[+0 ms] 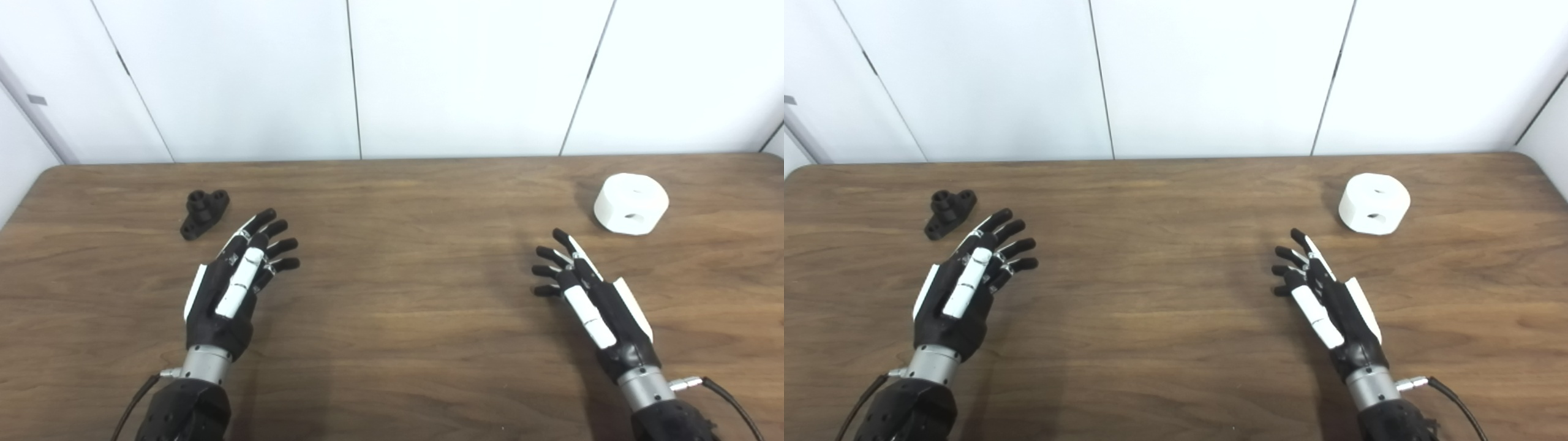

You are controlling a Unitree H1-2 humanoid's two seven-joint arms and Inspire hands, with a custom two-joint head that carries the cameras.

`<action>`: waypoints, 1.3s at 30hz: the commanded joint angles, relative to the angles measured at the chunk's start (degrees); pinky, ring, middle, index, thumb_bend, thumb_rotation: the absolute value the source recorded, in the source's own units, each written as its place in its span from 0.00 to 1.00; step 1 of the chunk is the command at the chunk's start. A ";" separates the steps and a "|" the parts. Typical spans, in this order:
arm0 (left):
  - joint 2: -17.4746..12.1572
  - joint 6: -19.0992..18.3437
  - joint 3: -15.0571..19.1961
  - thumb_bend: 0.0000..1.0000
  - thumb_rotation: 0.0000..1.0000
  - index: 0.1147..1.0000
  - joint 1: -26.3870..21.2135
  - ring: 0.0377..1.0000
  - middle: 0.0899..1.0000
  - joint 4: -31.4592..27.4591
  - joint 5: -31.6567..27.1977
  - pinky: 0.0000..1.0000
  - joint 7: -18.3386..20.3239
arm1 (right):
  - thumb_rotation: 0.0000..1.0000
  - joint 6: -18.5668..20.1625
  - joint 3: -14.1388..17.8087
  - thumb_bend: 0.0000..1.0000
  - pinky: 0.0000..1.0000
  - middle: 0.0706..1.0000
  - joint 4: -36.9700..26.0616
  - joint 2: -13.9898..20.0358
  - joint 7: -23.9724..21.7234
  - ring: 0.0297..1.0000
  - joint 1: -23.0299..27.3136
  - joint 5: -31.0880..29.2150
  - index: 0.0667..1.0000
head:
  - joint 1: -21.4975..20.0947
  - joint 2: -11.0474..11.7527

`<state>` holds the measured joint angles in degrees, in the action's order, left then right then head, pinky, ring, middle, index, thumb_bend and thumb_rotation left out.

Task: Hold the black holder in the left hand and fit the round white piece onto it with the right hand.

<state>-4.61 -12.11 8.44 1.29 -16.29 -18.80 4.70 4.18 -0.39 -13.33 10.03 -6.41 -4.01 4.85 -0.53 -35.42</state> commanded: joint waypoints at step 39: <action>-6.65 9.90 2.61 0.66 0.50 0.71 -3.51 0.60 0.66 -6.52 27.62 0.45 -6.20 | 0.95 -7.04 -2.23 0.57 0.70 0.87 4.46 -1.65 3.43 0.81 -0.13 3.07 0.97 | 6.66 11.27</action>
<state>-10.37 -1.80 10.90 -0.57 -20.11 4.89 -0.02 -2.72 -2.29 -9.41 8.39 -2.47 -4.71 7.86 6.06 -24.09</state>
